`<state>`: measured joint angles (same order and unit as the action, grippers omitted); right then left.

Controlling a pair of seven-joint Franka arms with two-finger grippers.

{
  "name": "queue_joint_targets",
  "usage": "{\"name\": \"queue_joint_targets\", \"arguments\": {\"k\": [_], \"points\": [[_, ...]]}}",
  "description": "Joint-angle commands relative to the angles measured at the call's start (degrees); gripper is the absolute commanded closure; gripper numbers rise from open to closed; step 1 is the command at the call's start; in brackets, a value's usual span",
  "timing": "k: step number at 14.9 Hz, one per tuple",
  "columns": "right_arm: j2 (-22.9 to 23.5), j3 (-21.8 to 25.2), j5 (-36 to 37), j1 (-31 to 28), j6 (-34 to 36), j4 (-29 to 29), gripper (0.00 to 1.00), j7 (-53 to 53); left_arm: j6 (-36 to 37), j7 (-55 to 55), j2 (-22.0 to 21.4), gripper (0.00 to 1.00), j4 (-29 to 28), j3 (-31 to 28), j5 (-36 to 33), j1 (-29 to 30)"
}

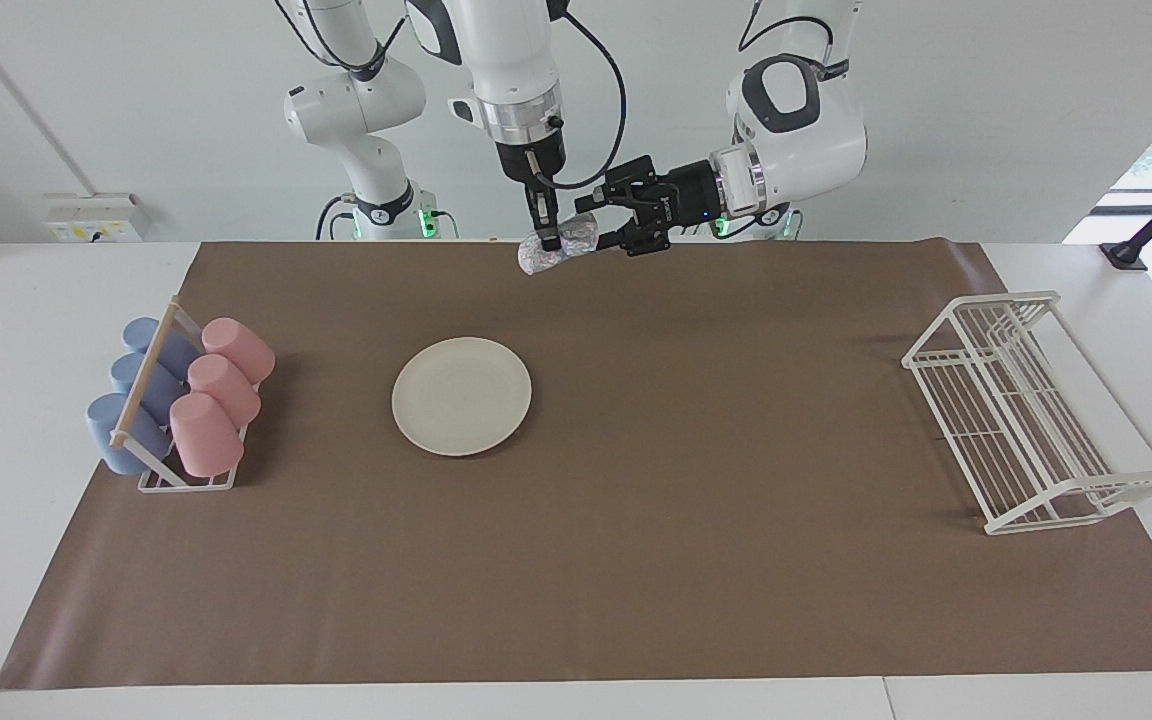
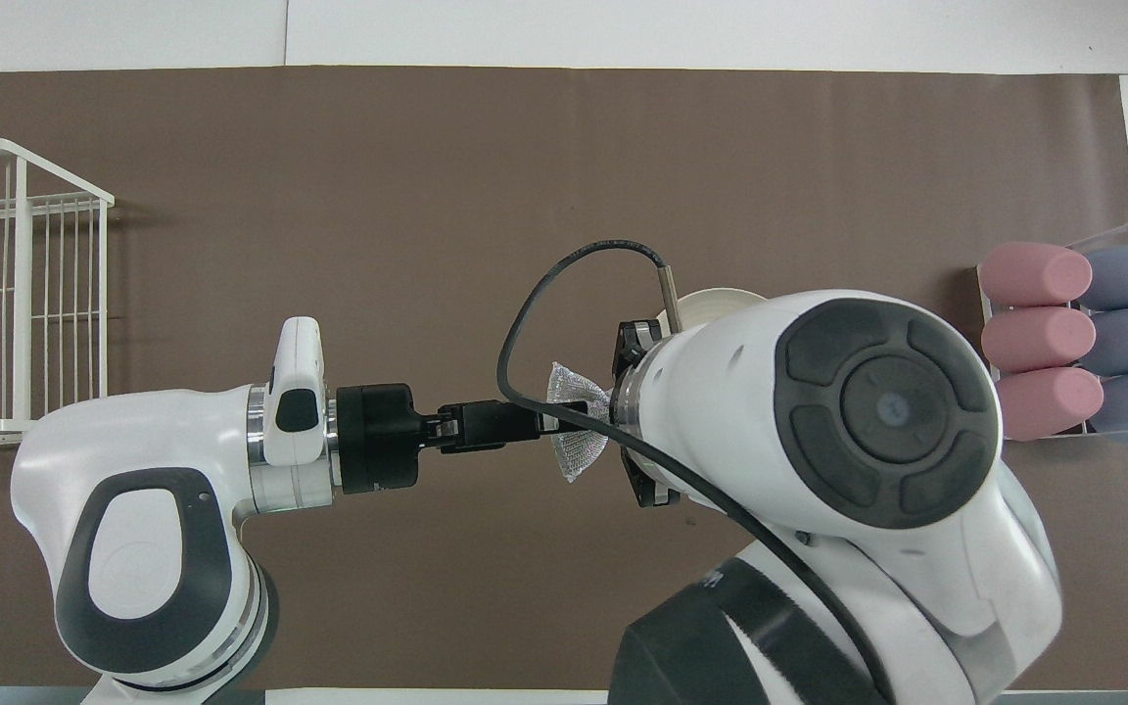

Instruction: Wipe plate with sponge

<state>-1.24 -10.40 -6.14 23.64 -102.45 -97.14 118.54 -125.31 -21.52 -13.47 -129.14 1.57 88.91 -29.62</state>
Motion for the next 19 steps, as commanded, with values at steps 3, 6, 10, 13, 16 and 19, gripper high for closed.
{"name": "queue_joint_targets", "arguments": {"k": [3,6,10,13,16,19], "points": [[0.5,-0.4,1.3,-0.4,-0.2,0.9,1.00,0.5,-0.5,-0.9,-0.4,0.87,-0.8,0.2,0.6,0.2],[0.5,-0.4,1.3,-0.5,-0.2,0.8,1.00,0.5,-0.9,-0.4,-0.6,1.00,-1.6,0.3,0.6,0.1],[0.5,-0.4,1.3,-0.6,-0.2,0.9,1.00,0.5,-0.7,0.9,-0.7,1.00,-1.6,0.3,0.6,0.2],[0.5,-0.3,0.3,-1.1,-0.3,0.9,0.70,-2.2,-0.6,1.3,-0.7,1.00,-1.6,0.2,0.6,0.2],[0.4,-0.2,0.6,-1.5,-1.7,0.8,0.00,-2.5,-0.6,1.4,-0.7,1.00,-1.6,0.2,0.6,0.2],[-0.2,-0.1,1.1,-1.5,-1.3,0.2,0.00,-6.3,-0.6,2.1,-0.7,1.00,-1.6,0.2,0.7,0.5]]}}
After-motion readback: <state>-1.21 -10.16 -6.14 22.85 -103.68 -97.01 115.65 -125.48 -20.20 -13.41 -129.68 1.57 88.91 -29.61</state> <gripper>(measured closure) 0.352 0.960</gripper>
